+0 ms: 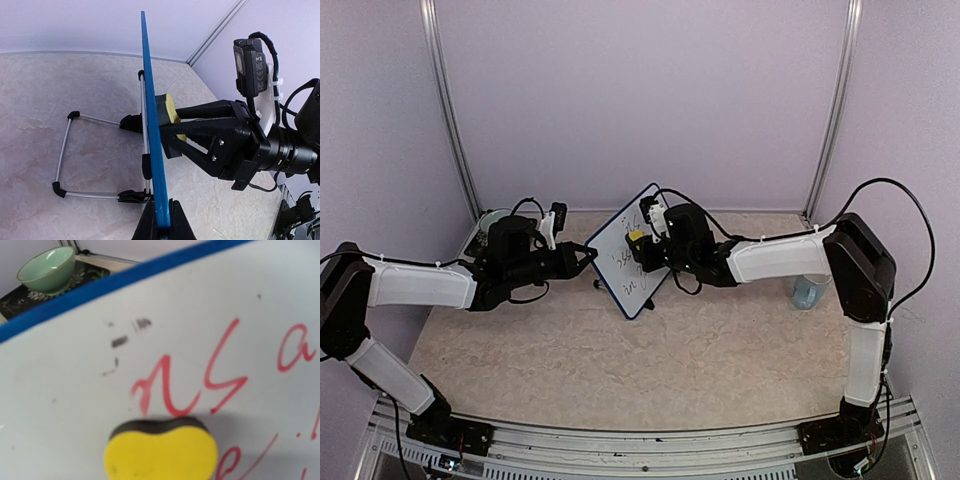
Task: Erase the whiteboard
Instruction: Erase the whiteboard at the center of the board.
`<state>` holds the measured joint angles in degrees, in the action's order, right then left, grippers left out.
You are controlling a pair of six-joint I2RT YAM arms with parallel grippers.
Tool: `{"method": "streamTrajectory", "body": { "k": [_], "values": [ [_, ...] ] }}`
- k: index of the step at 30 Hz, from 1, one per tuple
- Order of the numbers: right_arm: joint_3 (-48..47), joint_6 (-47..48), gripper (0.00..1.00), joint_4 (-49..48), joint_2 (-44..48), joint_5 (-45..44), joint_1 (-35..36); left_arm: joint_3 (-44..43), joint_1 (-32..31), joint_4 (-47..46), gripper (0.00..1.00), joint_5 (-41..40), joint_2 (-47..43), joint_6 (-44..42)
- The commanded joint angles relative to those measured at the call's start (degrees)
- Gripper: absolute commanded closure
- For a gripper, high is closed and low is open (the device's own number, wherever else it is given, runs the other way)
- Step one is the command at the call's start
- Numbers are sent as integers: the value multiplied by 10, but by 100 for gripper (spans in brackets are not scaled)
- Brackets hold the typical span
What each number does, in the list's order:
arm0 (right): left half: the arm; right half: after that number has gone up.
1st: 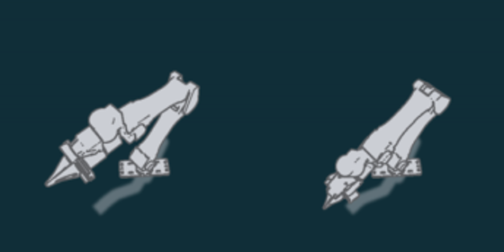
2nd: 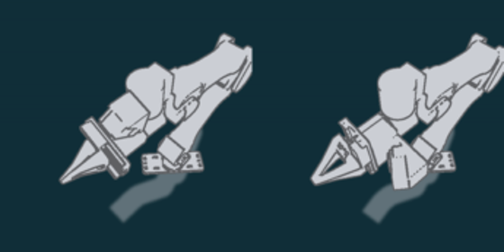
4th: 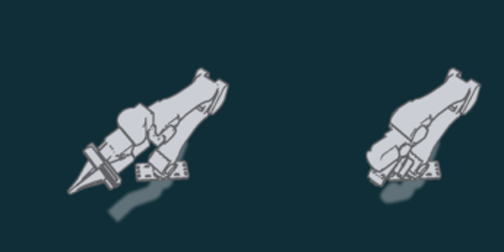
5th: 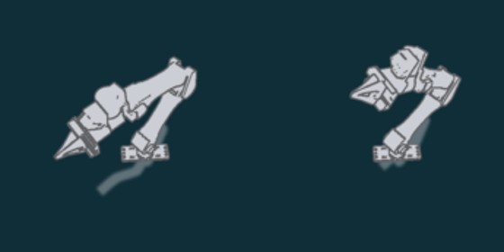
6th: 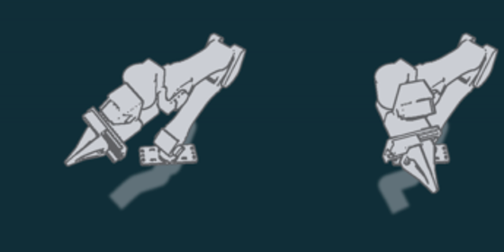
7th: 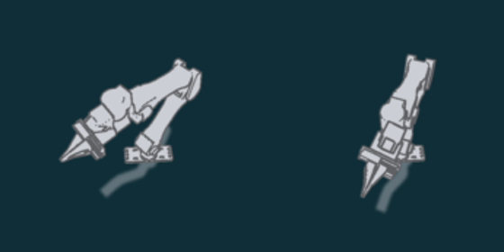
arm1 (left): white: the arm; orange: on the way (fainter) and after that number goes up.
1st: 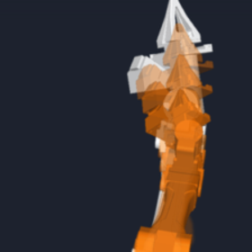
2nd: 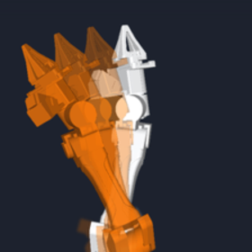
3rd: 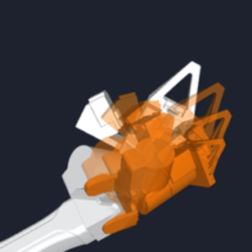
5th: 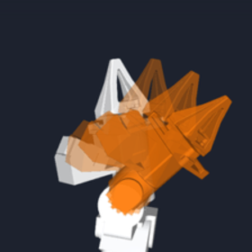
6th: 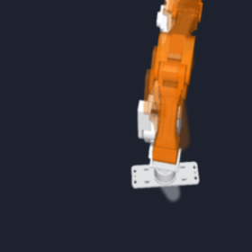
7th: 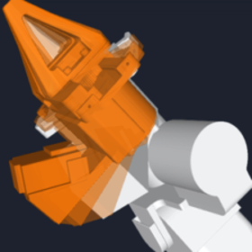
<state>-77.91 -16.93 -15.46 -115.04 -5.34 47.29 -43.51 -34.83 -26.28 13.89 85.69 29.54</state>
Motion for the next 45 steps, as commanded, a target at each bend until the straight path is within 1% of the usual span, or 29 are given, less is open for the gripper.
{"method": "streamTrajectory", "body": {
  "k": [1,11,15,20,28,33,38,45],
  "values": [
    [13,-3,86,38,-6,11,0,3,-12,-12,100,50,2,6],
    [-97,17,86,66,-25,11,-1,3,-12,-10,100,48,0,3],
    [-126,22,86,74,-33,11,-3,3,-11,-9,100,48,-1,3],
    [-113,19,86,71,-36,11,-3,4,-11,-9,100,47,-2,3],
    [-9,-5,86,40,-20,11,-4,4,-11,-10,100,47,-2,4],
    [29,-12,86,27,-10,10,-6,3,-12,-12,100,50,2,5],
    [7,-9,86,31,-11,11,-8,3,-11,-11,100,49,1,4],
    [-84,11,86,60,-29,11,-9,3,-12,-10,100,48,-1,3]
  ]
}}
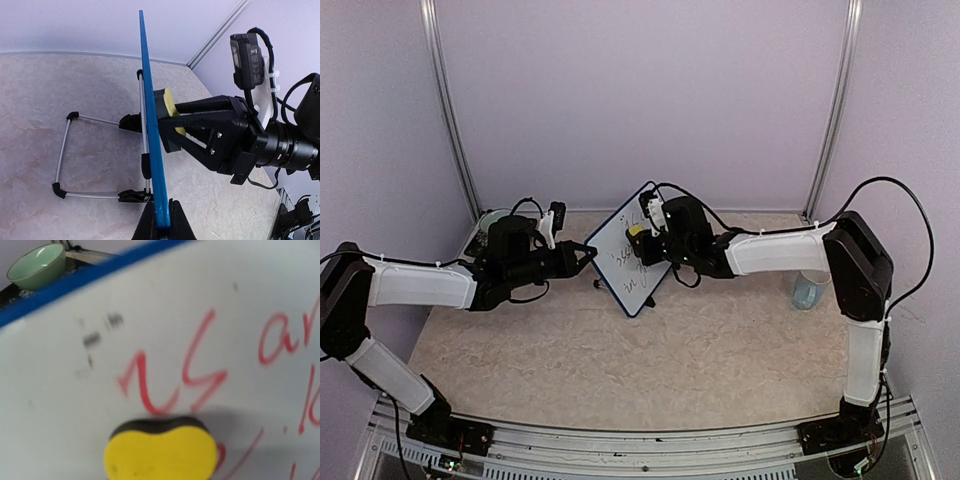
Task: Erase the whiteboard
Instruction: Erase the whiteboard at the center of the board.
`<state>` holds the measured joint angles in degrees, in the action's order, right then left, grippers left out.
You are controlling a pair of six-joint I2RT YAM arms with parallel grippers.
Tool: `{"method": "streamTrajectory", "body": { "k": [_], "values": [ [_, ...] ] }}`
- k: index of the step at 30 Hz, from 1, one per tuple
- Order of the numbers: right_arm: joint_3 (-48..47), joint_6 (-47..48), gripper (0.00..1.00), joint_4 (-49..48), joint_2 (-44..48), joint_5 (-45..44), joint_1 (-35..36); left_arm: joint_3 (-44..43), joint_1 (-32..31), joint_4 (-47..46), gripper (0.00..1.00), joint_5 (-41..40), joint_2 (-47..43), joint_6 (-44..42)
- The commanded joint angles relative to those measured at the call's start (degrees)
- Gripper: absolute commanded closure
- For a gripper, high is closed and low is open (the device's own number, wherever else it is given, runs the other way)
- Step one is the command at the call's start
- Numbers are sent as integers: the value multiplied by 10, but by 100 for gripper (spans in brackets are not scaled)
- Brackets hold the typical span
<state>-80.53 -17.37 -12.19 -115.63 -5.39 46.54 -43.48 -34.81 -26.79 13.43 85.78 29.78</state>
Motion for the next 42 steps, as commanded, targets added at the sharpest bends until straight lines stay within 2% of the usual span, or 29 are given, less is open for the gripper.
{"method": "streamTrajectory", "body": {
  "k": [1,10,20,24,38,42],
  "values": [
    [-68,18,86,32,-27,12,-2,3,-12,-5,100,52,-2,0],
    [-96,22,86,43,-37,11,-3,3,-12,-4,100,52,-3,0],
    [39,-10,86,-2,-19,11,-8,3,-12,-5,100,53,-2,1],
    [49,-14,86,-6,-14,11,-9,3,-13,-9,100,57,5,3],
    [-103,20,86,48,-37,31,-9,2,-12,-6,100,55,0,2],
    [-118,26,86,56,-42,27,-10,3,-11,-6,100,54,-1,2]
  ]
}}
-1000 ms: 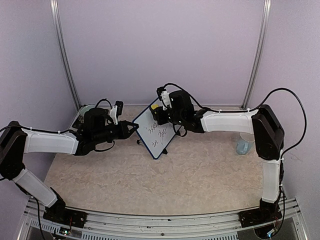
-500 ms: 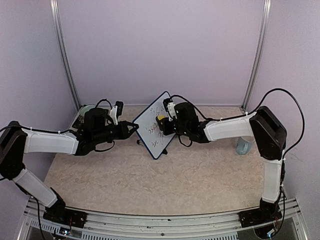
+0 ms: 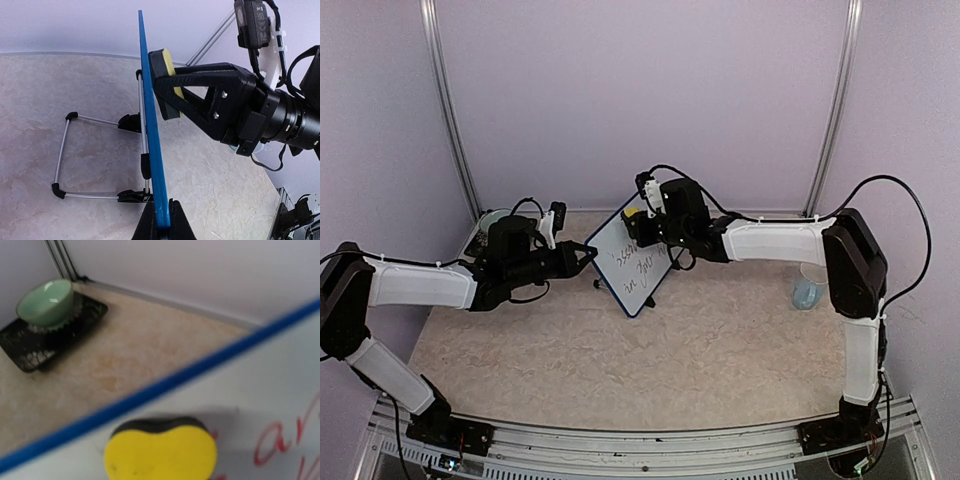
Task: Erase the whiteboard
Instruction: Erase the whiteboard at the center of the board.
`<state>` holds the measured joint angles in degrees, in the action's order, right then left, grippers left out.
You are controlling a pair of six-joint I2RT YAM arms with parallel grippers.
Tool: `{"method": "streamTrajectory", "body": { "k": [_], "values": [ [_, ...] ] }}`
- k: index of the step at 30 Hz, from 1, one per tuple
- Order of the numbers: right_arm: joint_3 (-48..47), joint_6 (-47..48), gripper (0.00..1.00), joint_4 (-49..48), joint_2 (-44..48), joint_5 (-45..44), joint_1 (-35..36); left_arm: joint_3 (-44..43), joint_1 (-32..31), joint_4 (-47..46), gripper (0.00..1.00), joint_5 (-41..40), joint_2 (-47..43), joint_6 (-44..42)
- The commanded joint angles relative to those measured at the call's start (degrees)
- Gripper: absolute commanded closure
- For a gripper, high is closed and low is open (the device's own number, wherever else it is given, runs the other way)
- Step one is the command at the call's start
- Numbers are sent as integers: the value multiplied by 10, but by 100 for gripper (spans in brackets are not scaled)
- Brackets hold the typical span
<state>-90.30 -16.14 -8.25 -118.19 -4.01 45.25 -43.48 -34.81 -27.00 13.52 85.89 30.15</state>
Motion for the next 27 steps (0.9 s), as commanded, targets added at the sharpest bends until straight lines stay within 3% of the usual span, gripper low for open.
{"method": "streamTrajectory", "body": {
  "k": [1,15,27],
  "values": [
    [-18,13,86,17,-18,13,4,3,-12,-4,100,54,-1,-2],
    [134,-18,86,-29,12,14,3,2,-12,-7,100,57,4,1],
    [13,6,86,7,-18,14,2,3,-11,-4,100,52,-1,-2]
  ]
}}
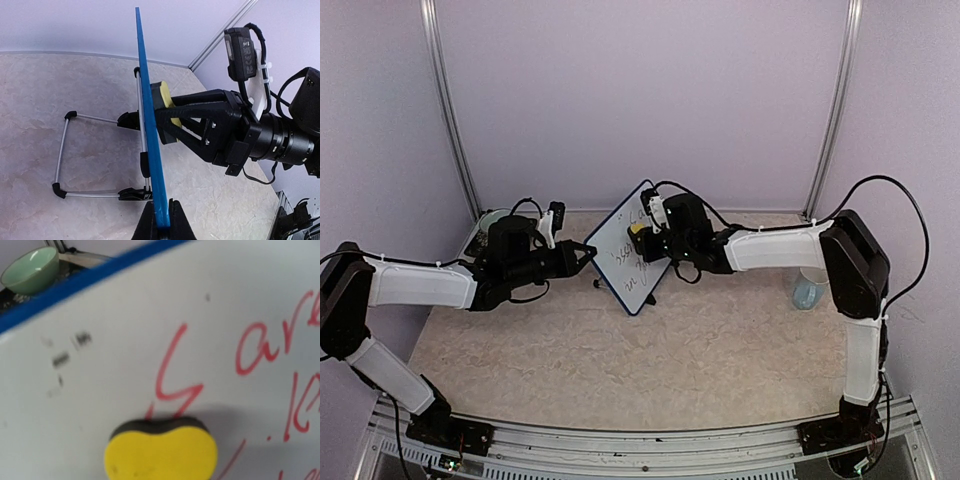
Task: Erase the whiteboard
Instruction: Erase the whiteboard at the center of the board.
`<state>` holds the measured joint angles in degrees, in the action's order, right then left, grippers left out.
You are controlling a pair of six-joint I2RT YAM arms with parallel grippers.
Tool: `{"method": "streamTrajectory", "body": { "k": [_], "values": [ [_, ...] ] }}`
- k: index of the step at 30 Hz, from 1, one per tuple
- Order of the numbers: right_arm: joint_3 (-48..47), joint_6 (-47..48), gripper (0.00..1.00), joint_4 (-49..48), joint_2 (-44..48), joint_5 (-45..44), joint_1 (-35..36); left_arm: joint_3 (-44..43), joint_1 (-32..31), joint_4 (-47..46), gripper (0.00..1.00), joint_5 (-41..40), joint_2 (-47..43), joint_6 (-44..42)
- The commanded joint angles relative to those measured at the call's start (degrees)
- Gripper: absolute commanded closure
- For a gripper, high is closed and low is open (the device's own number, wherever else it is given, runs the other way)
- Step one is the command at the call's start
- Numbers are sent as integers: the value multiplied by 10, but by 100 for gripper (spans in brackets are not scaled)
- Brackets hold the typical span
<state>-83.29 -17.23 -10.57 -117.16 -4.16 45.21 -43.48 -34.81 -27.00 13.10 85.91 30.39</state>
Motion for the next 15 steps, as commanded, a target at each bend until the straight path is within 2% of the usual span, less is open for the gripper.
{"method": "streamTrajectory", "body": {
  "k": [1,8,15],
  "values": [
    [-69,19,86,34,-32,14,2,3,-11,-3,100,56,-2,-5],
    [-93,21,86,39,-39,14,0,3,-11,-3,100,56,-4,-5],
    [-11,6,86,14,-22,13,1,4,-12,-3,100,56,-4,-5]
  ]
}}
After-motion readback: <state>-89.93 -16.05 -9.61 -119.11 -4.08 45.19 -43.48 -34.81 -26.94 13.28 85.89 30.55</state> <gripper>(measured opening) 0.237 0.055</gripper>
